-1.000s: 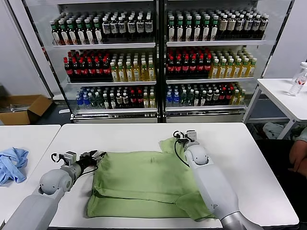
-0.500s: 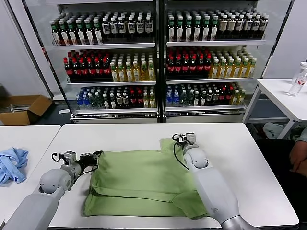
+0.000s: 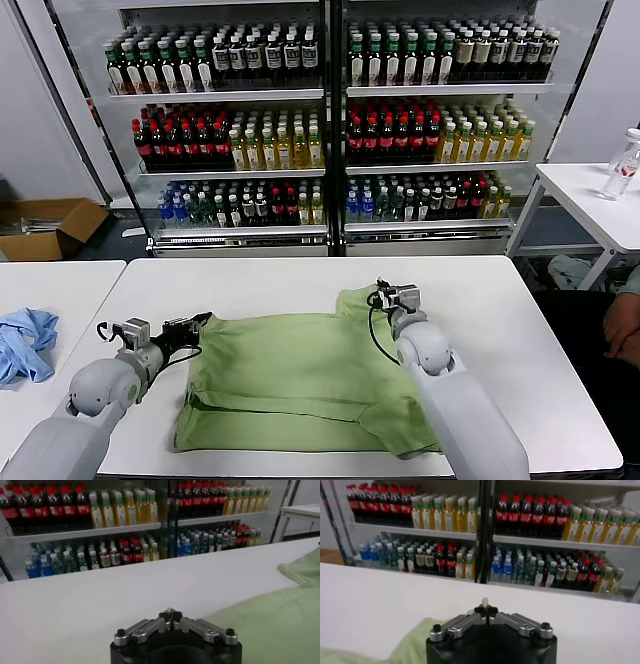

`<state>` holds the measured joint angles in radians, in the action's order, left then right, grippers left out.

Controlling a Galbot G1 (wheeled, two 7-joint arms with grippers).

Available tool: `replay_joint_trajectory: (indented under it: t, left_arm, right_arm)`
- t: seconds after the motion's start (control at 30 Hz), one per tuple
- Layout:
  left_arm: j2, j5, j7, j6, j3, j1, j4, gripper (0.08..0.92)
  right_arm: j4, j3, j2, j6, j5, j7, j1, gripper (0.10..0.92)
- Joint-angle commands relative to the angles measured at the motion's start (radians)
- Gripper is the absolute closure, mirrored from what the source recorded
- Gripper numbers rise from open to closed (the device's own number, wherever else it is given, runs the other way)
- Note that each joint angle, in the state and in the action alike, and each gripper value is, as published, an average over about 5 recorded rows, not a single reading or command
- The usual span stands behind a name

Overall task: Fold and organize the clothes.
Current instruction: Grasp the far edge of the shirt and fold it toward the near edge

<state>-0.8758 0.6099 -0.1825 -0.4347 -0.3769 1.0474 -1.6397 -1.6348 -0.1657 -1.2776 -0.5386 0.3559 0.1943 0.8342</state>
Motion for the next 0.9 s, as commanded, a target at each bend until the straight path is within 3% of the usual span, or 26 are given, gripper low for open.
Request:
replay_joint_trajectory:
  t: [0.03,0.27,0.9]
  left_arm:
    - [0.008,0.006,0.008,0.015,-0.081,0.192,-0.173,0.919]
    - [-0.005,-0.004,0.000,0.039,-0.159,0.295,-0.205,0.919]
    - [-0.014,0.003,-0.154,-0.004,-0.292,0.406,-0.232,0.919]
  right_arm:
    - [-0.343,-0.090,0.082,-0.013,0.004,0.010,0.287,0.920]
    - [-0.490,-0.213,0.136,-0.008,0.039,-0.002,0.457,0.920]
    - [-0.632,-0.313,0.126,-0.002,0.029,-0.014,0.725,0.919]
